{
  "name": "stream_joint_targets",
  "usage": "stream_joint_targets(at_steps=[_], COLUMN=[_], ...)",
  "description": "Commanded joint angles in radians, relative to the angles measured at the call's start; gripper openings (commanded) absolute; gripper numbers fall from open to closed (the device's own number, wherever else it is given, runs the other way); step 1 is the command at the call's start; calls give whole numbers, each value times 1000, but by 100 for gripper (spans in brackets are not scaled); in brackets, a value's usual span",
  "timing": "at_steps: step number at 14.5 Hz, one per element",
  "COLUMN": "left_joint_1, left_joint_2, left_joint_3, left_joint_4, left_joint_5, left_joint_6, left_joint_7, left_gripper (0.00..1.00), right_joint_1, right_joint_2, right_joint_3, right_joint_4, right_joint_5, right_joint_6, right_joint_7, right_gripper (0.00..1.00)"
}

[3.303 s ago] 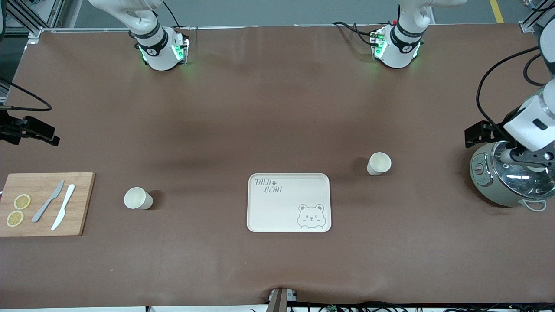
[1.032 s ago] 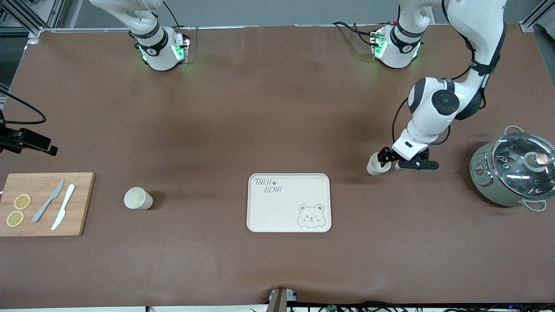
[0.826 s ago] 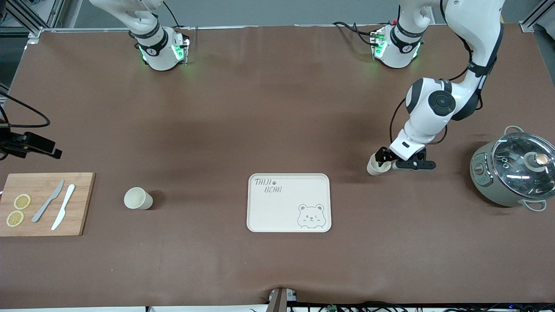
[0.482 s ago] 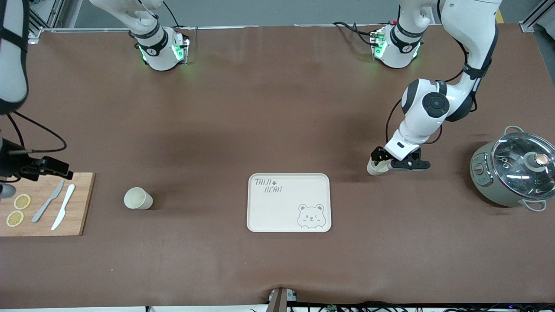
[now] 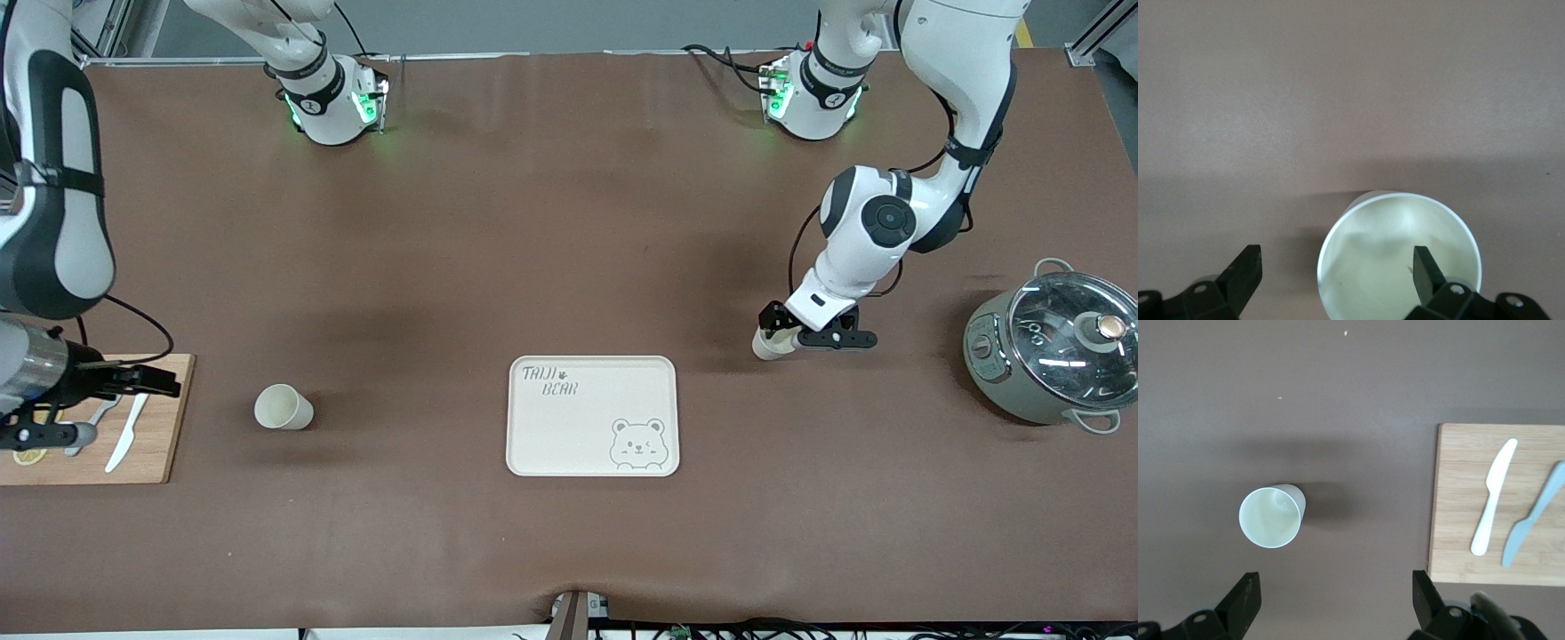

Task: Place white IKEA cup upright on tray with both arms
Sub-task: 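Grasp the cup with the left gripper while the right gripper reaches the other cup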

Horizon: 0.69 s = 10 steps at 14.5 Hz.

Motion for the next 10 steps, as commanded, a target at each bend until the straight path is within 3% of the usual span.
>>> stream_joint_targets(at_steps=[1, 4, 5, 6, 7, 10], left_joint_1=[0, -2, -2, -2, -5, -17], left_joint_2=[15, 18, 20, 21, 24, 38], left_joint_3=[0, 1, 0, 0, 1, 1], left_joint_4=[5, 5, 5, 4, 4, 20], left_joint_5=[4, 4, -3, -3, 5, 5], left_joint_6=[16, 16, 16, 16, 14, 16], left_joint_7=[-21, -19, -31, -91, -110, -110], left_gripper=[100, 100, 89, 9, 0, 0], right_joint_1=[10, 20, 28, 31, 37, 54], right_joint_2=[35, 69, 83, 92, 103, 121], right_joint_3=[10, 10, 10, 10, 10, 10], right_joint_4=[-1, -13, -13, -13, -13, -28], right_joint_5=[-12, -12, -12, -12, -12, -18], right_joint_6=[30, 82, 94, 102, 107, 122], right_joint_7=[-14, -16, -16, -16, -17, -17], right_gripper=[100, 100, 100, 100, 100, 100])
